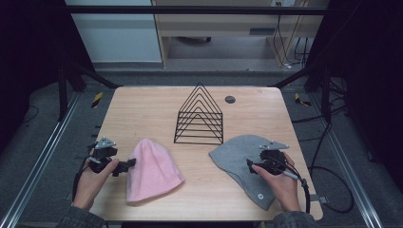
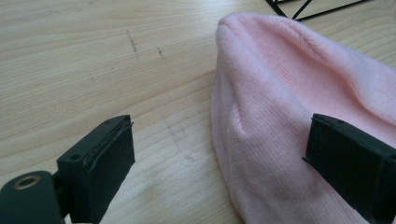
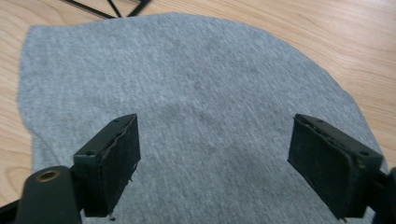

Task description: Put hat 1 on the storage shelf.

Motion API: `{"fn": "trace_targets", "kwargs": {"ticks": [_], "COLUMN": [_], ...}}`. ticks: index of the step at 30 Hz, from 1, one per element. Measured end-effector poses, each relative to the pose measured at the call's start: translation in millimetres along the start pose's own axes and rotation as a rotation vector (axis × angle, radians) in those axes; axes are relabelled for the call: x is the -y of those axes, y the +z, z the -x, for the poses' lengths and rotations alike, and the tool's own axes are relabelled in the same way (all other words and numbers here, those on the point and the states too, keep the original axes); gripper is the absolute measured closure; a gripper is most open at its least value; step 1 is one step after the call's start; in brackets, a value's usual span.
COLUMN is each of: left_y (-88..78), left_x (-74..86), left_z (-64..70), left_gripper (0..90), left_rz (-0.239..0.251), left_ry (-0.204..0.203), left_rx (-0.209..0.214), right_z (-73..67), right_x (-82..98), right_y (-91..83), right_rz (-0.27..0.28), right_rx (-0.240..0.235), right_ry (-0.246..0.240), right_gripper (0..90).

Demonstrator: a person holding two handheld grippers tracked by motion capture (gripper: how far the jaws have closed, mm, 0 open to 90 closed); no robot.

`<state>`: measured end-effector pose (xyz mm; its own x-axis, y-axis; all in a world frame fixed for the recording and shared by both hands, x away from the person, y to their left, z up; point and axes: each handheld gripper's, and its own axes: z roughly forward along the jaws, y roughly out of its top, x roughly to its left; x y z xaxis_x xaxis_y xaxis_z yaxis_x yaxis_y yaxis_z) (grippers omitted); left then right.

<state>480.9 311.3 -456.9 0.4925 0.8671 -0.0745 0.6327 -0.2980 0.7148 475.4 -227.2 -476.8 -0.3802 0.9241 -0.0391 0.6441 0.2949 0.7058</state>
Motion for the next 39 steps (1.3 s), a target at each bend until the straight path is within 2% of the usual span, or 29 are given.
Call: {"fn": "trace_targets", "kwargs": {"ticks": [2,4,6,7,8,9,10,14,15,16,17,19,20,22,24,26,31,32,33,35,39], "left_y": [0.1,2.0,8.3,12.6,14.8,18.9,20.2,23.3,24.3,25.3,28.5,29.8,32.2,36.5,41.3,45.8,49.7,51.1,52.2,50.8,48.8], "left_x": [-6.4,-10.4,-21.2,-29.0,-33.4,-42.3,-44.1,-38.8,-35.9,-34.1,-32.0,-31.6,-30.1,-26.9,-23.8,-21.7,-21.9,-21.6,-21.0,-21.1,-21.2], "left_z": [2.8,3.1,1.4,-1.1,-2.6,-5.4,-5.1,-0.4,0.9,1.6,3.1,2.7,1.3,1.6,2.2,2.8,3.2,3.3,4.5,8.1,11.1], "left_gripper": [8.0,9.1,9.6,9.8,10.6,13.0,15.7,21.2,27.1,27.7,28.4,32.7,35.1,39.1,42.0,44.8,51.7,56.9,56.9,64.6,75.3], "left_rz": [0.026,0.026,0.017,0.006,0.009,0.035,0.047,0.042,0.045,0.04,0.018,0.011,-0.009,-0.047,-0.083,-0.102,-0.106,-0.111,-0.114,-0.113,-0.095], "left_ry": [0.0,0.009,0.042,0.057,0.056,0.037,0.027,0.037,0.037,0.043,0.051,0.048,0.043,0.038,0.049,0.049,0.039,0.044,0.048,0.076,0.096], "left_rx": [0.003,0.005,-0.018,-0.046,-0.05,-0.041,-0.029,-0.002,-0.002,-0.009,-0.014,-0.016,-0.012,0.017,0.023,0.046,0.077,0.076,0.079,0.073,0.065], "right_z": [0.9,0.3,0.2,-0.1,-0.1,-0.2,0.1,0.4,0.2,0.1,-0.2,-1.0,-1.3,-2.5,-3.4,-5.8,-9.2,-12.7,-12.7,-16.0,-18.5], "right_x": [0.3,-0.1,-0.2,-0.3,-0.2,-0.4,-0.4,-0.7,-1.1,-1.2,-1.0,-0.9,-0.7,-0.7,-0.5,-1.2,-3.6,-4.5,-4.5,-5.6,-6.7], "right_y": [0.2,-0.6,-0.9,-0.4,0.2,0.3,0.7,0.6,1.0,1.0,1.7,1.7,1.8,0.9,0.9,1.6,2.4,2.9,2.9,1.7,1.6], "right_rz": [0.003,0.019,0.025,0.026,0.027,0.03,0.034,0.035,0.032,0.029,0.028,0.024,0.024,0.022,0.02,0.016,0.018,0.019,0.019,0.025,0.036], "right_rx": [0.007,0.002,-0.002,0.002,0.004,0.003,0.004,0.002,-0.003,-0.005,-0.005,-0.009,-0.009,-0.015,-0.016,-0.02,-0.017,-0.018,-0.018,-0.025,-0.018], "right_ry": [-0.001,0.002,0.0,0.0,-0.004,0.005,0.001,0.006,0.011,0.012,0.006,0.005,0.001,0.0,-0.009,-0.008,-0.028,-0.034,-0.034,-0.037,-0.052], "right_gripper": [19.7,23.2,24.3,25.6,27.2,28.6,28.9,29.9,29.9,29.8,29.8,29.8,29.8,29.8,29.6,29.5,29.4,29.5,29.5,29.6,29.8]}}
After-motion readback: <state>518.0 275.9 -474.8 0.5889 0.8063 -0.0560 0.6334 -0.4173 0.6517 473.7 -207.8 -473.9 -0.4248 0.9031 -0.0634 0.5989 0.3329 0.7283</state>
